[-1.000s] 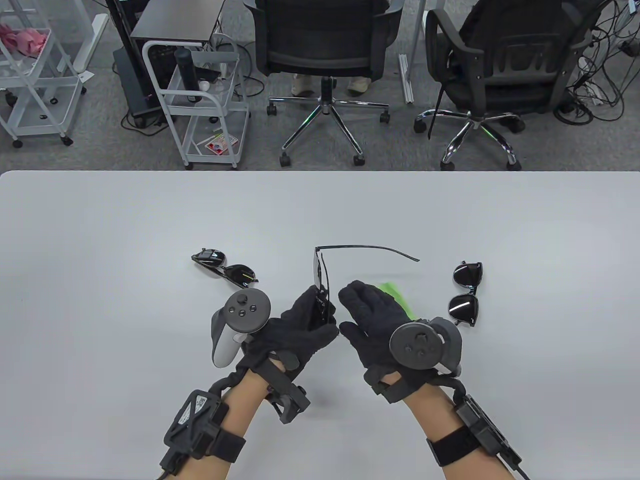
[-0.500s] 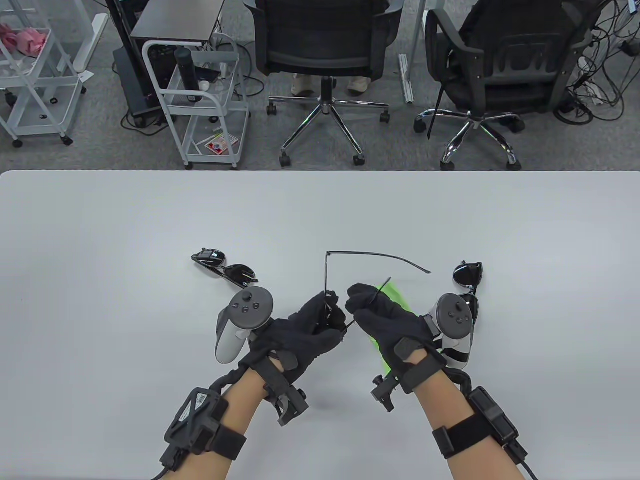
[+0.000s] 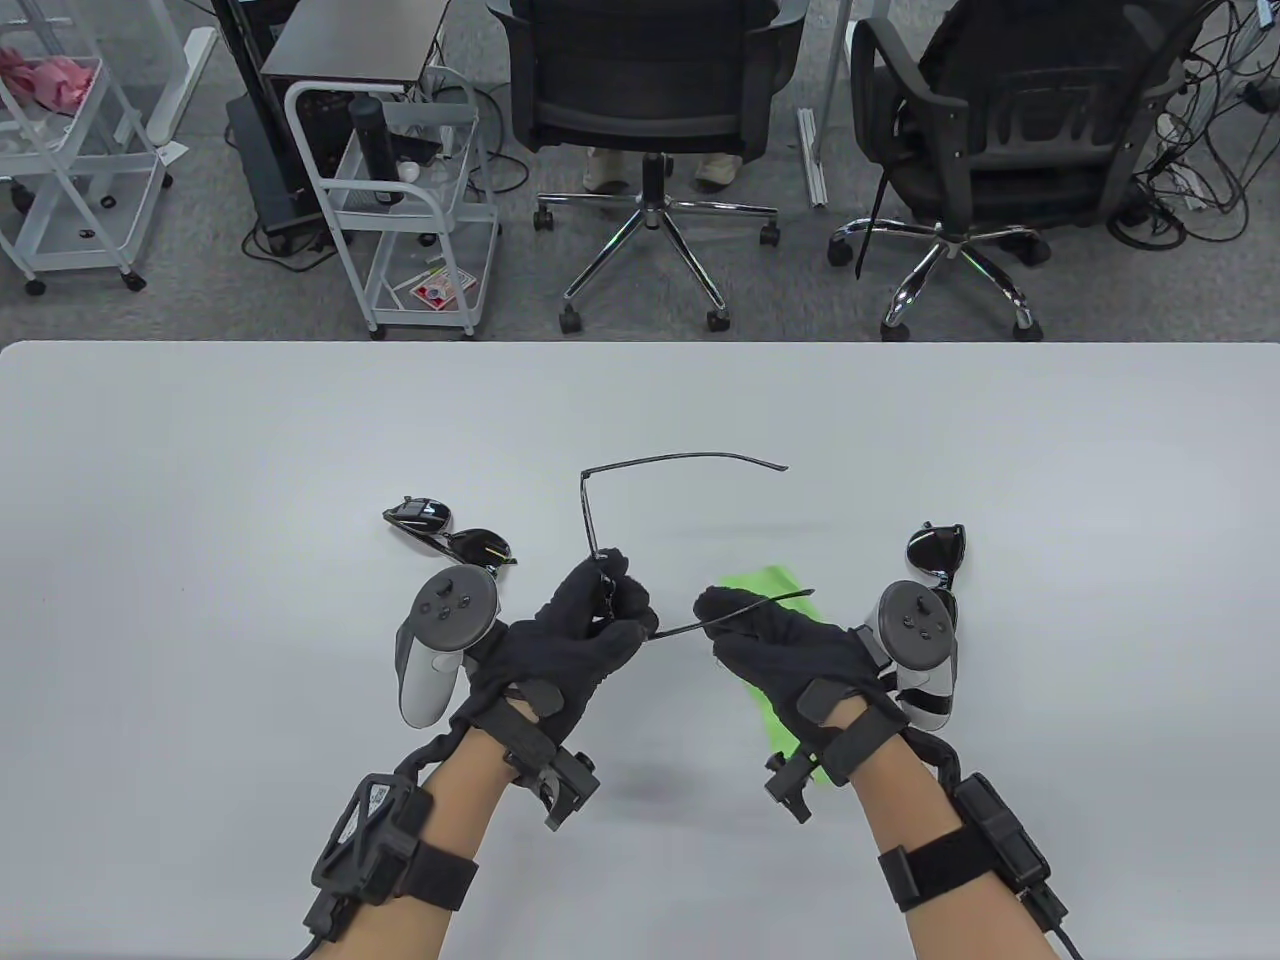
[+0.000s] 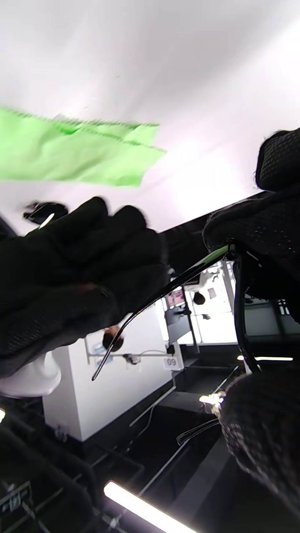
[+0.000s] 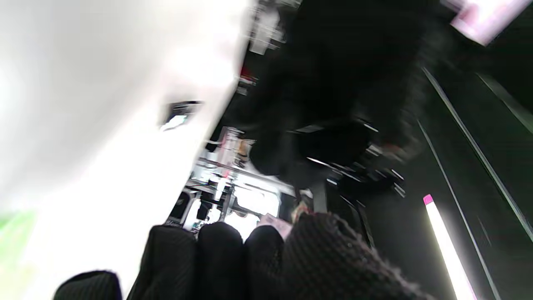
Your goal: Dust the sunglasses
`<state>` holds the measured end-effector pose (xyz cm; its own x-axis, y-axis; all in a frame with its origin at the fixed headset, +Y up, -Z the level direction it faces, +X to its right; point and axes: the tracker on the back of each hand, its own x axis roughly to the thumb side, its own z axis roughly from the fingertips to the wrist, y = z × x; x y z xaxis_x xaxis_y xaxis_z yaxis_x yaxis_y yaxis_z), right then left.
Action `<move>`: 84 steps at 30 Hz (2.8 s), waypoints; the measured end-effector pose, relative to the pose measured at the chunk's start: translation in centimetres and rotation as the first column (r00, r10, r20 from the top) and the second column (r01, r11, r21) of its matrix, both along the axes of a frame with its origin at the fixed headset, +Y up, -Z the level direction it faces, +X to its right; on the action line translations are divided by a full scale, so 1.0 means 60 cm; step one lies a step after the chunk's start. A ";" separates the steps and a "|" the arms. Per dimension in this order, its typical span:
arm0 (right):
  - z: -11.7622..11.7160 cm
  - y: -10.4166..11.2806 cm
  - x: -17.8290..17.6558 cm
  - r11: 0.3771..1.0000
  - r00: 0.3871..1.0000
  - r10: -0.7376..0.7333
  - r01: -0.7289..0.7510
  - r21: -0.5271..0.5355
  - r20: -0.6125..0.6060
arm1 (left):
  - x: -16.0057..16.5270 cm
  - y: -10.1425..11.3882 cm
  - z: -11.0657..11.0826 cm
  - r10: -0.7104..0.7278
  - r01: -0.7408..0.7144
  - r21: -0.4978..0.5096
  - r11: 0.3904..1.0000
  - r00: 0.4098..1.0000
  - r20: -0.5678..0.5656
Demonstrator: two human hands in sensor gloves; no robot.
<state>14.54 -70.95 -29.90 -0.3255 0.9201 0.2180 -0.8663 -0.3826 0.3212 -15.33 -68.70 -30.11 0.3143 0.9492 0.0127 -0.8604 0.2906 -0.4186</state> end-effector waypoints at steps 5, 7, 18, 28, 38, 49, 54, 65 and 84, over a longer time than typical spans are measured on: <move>-0.003 -0.016 -0.003 0.480 0.506 0.862 -0.839 0.255 0.041 | -0.014 -0.005 -0.004 -0.087 0.089 0.018 0.996 0.993 -0.083; -0.006 -0.036 -0.009 0.341 0.361 0.932 -0.901 0.267 0.029 | -0.017 -0.005 -0.005 -0.107 0.110 0.027 0.994 0.989 -0.102; -0.009 -0.047 -0.045 0.258 0.309 0.942 -0.915 0.310 0.130 | -0.017 0.029 0.008 -0.504 0.597 0.249 0.763 0.790 -0.349; -0.006 0.012 0.052 0.992 0.998 0.027 -0.034 0.119 0.054 | 0.051 0.044 0.041 -0.713 0.884 0.439 0.162 0.412 -0.568; 0.014 0.013 0.018 0.911 0.907 -0.410 0.413 -0.009 0.103 | 0.069 0.056 0.061 -0.683 0.859 0.497 0.124 0.437 -0.585; 0.026 0.016 -0.003 0.898 0.888 -0.430 0.439 -0.028 0.162 | 0.100 0.062 0.085 -0.670 0.836 0.549 -0.025 0.393 -0.630; 0.034 0.014 -0.004 0.910 0.884 -0.392 0.413 -0.032 0.253 | 0.117 0.064 0.100 -0.656 0.804 0.588 -0.092 0.395 -0.643; 0.031 0.015 -0.021 0.846 0.846 -0.521 0.530 -0.065 0.114 | 0.118 0.061 0.098 -0.666 0.789 0.613 -0.048 0.432 -0.608; 0.027 0.020 -0.013 0.896 0.877 -0.433 0.445 -0.010 0.208 | 0.096 0.070 0.087 -0.668 0.788 0.616 0.011 0.464 -0.582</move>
<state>13.74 -69.78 -28.27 0.0843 0.9870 0.1366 -0.9883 0.0653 0.1379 -9.57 -64.53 -24.89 0.8884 -0.2093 0.4086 -0.0007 0.8893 0.4573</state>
